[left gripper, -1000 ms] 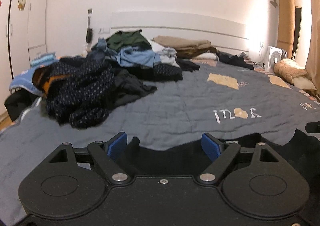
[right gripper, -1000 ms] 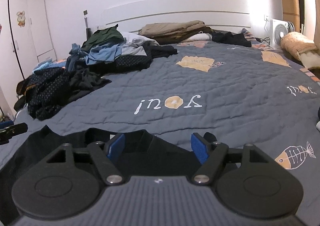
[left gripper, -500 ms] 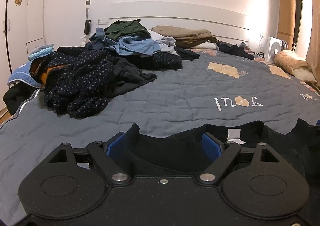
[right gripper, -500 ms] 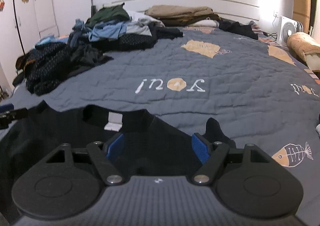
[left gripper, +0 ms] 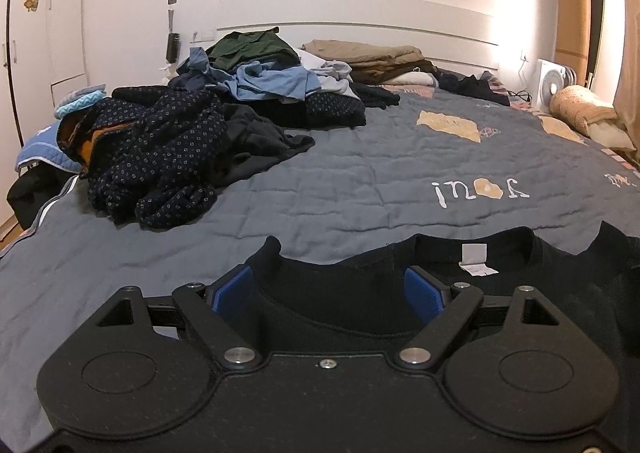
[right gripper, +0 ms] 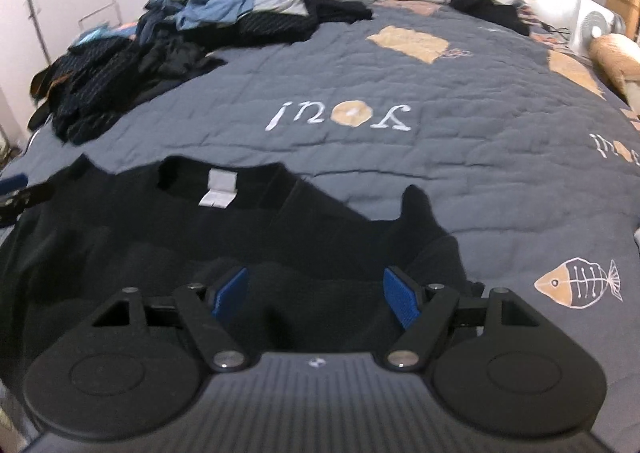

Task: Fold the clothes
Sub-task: 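Move both grippers back over the sweatshirt collar and grasp its edge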

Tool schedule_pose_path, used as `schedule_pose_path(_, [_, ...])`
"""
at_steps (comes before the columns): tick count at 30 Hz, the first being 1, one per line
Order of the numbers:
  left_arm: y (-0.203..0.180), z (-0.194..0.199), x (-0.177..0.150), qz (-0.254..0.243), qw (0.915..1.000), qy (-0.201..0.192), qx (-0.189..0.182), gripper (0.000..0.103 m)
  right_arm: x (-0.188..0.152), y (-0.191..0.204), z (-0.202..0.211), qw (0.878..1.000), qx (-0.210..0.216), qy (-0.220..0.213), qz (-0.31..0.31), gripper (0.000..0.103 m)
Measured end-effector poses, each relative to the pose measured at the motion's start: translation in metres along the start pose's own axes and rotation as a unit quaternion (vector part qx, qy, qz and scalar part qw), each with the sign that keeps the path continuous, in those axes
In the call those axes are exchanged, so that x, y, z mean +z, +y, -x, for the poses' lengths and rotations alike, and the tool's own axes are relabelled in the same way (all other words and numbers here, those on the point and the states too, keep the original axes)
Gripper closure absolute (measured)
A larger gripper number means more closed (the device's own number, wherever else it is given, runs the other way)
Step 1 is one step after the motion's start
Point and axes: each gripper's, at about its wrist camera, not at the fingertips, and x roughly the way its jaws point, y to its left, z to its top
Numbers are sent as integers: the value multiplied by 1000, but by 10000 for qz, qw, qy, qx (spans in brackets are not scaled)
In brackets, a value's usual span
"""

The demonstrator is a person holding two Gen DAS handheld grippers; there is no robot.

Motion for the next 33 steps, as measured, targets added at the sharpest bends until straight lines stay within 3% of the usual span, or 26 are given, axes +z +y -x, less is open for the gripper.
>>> schedule_pose_path(8, [3, 0, 6, -277, 9995, 143, -48, 19, 5, -5, 4, 9998, -87, 48, 183, 29])
schedule_pose_path(13, [10, -14, 15, -569, 9976, 393, 28, 19, 6, -32, 2, 9985, -520, 38, 162, 29])
schedule_pose_path(17, [15, -36, 18, -1079, 9909, 800, 86, 22, 1, -58, -7, 9981, -571, 160, -178, 29])
schedule_pose_path(25, [31, -70, 24, -1118, 9814, 1554, -116, 28, -5, -70, -33, 9975, -256, 407, -513, 29])
schedule_pose_path(33, [35, -90, 19, -1042, 9692, 2191, -426, 41, -9, -69, -47, 9965, -296, 530, -582, 28])
